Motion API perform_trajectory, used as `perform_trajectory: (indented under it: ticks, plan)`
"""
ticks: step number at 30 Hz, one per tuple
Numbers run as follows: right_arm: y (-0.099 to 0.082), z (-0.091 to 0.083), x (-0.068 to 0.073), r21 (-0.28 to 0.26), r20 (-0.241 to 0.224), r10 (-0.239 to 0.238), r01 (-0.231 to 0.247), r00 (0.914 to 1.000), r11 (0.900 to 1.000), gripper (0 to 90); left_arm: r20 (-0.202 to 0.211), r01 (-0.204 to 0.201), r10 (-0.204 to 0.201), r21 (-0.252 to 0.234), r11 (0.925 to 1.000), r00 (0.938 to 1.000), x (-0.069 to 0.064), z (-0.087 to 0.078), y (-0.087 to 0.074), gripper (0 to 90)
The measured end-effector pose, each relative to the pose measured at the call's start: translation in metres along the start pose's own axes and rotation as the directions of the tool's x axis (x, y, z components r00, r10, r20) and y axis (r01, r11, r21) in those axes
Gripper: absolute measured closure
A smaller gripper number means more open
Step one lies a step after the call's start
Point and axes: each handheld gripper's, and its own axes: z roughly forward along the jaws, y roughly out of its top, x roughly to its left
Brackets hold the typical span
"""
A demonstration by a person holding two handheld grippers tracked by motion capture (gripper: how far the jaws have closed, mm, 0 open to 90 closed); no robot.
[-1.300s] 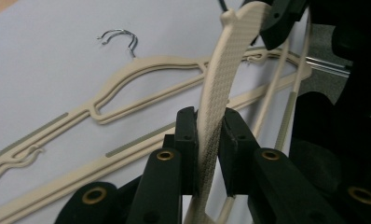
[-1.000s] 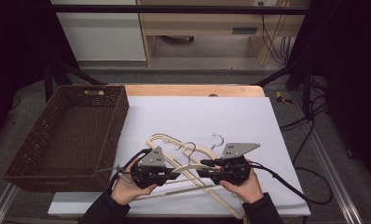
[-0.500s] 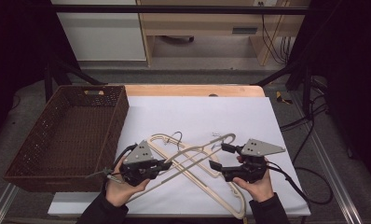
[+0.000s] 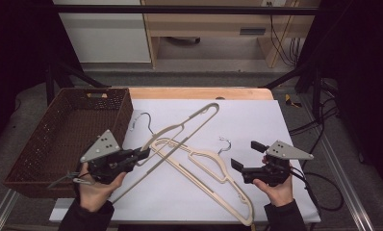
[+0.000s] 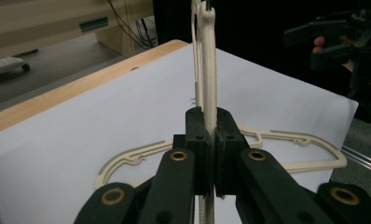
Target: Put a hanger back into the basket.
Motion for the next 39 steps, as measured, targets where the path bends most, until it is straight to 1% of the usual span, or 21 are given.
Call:
perform_trajectory:
  ticks: [4,5,6,7,9,12,14,15,16,18,21,24,25,26,28,30,31,32,35,36,39]
  plan:
    - [0.0,-0.002,-0.001,0.0,0.011,-0.002,0.002,0.9999,1.0,5.2,-0.024,0.0,0.0,-0.01,0.9999,0.9997,0.012,-0.017,0.012,86.4]
    - [-0.001,-0.003,-0.004,-0.004,0.01,0.002,-0.002,1.0,1.0,5.3,-0.028,-0.014,0.014,-0.012,0.9998,0.9995,0.018,-0.024,0.019,86.4]
    - [-0.002,-0.003,-0.004,0.001,0.013,0.012,-0.012,0.9998,0.9999,5.2,-0.028,-0.014,0.014,-0.012,0.9998,0.9995,0.018,-0.024,0.019,86.4]
    - [-0.003,-0.003,-0.005,0.005,0.015,0.018,-0.018,0.9997,0.9998,5.2,-0.031,-0.018,0.018,-0.016,0.9997,0.9993,0.021,-0.028,0.023,86.4]
    - [-0.004,-0.004,-0.006,0.008,0.02,0.015,-0.015,0.9997,0.9999,5.1,-0.032,-0.03,0.029,-0.018,0.9994,0.9991,0.028,-0.034,0.028,86.4]
    - [-0.006,-0.004,-0.008,0.012,0.032,0.02,-0.02,0.9993,0.9997,4.8,-0.055,-0.056,0.056,-0.013,0.9983,0.997,0.038,-0.041,0.035,86.4]
    - [-0.007,-0.005,-0.009,0.014,0.042,0.02,-0.021,0.9989,0.9997,4.6,-0.069,-0.054,0.053,-0.013,0.9985,0.9962,0.046,-0.045,0.039,86.4]
    - [-0.008,-0.006,-0.01,0.016,0.046,0.024,-0.025,0.9987,0.9996,4.5,-0.07,-0.053,0.052,-0.013,0.9985,0.9962,0.056,-0.048,0.042,86.4]
    - [-0.008,-0.006,-0.01,0.016,0.046,0.024,-0.025,0.9987,0.9996,4.5,-0.07,-0.053,0.052,-0.013,0.9985,0.9962,0.056,-0.048,0.042,86.4]
    - [-0.008,-0.007,-0.01,0.014,0.055,0.025,-0.026,0.9982,0.9996,4.4,-0.065,-0.044,0.043,-0.013,0.999,0.9969,0.066,-0.051,0.045,86.4]
    - [-0.008,-0.008,-0.011,0.016,0.055,0.021,-0.021,0.9983,0.9996,4.5,-0.083,-0.044,0.044,0.001,0.999,0.9956,0.081,-0.054,0.048,86.5]
    - [-0.008,-0.008,-0.011,0.016,0.055,0.02,-0.021,0.9983,0.9997,4.5,-0.106,-0.037,0.039,0.021,0.9991,0.9936,0.096,-0.055,0.048,86.4]
    - [-0.009,-0.008,-0.011,0.016,0.054,0.019,-0.02,0.9984,0.9997,4.5,-0.116,-0.034,0.038,0.035,0.9988,0.9926,0.106,-0.056,0.046,86.4]
    - [-0.009,-0.008,-0.011,0.016,0.054,0.019,-0.02,0.9984,0.9997,4.5,-0.116,-0.034,0.038,0.035,0.9988,0.9926,0.106,-0.056,0.046,86.4]
    - [-0.009,-0.008,-0.011,0.016,0.056,0.017,-0.018,0.9983,0.9997,4.5,-0.12,-0.023,0.028,0.04,0.9989,0.9924,0.115,-0.057,0.042,86.4]
    - [-0.009,-0.007,-0.011,0.014,0.06,0.018,-0.019,0.9981,0.9997,4.5,-0.132,-0.02,0.027,0.053,0.9984,0.9909,0.124,-0.059,0.038,86.4]
    - [-0.009,-0.007,-0.011,0.015,0.059,0.02,-0.021,0.9981,0.9997,4.5,-0.141,-0.01,0.018,0.057,0.9983,0.9899,0.133,-0.062,0.034,86.4]
    - [-0.009,-0.007,-0.011,0.015,0.059,0.02,-0.021,0.9981,0.9997,4.5,-0.141,-0.01,0.018,0.057,0.9983,0.9899,0.133,-0.062,0.034,86.4]
    - [-0.011,-0.005,-0.012,0.019,0.059,0.026,-0.027,0.9979,0.9994,4.6,-0.16,0.005,0.005,0.06,0.9982,0.9871,0.147,-0.067,0.028,86.4]
    - [-0.011,-0.004,-0.012,0.02,0.06,0.025,-0.027,0.9979,0.9995,4.6,-0.172,0.014,-0.002,0.065,0.9978,0.9852,0.157,-0.07,0.024,86.4]
    - [-0.011,-0.004,-0.012,0.02,0.062,0.026,-0.027,0.9978,0.9994,4.7,-0.187,0.013,0.003,0.082,0.9966,0.9824,0.165,-0.073,0.019,86.4]
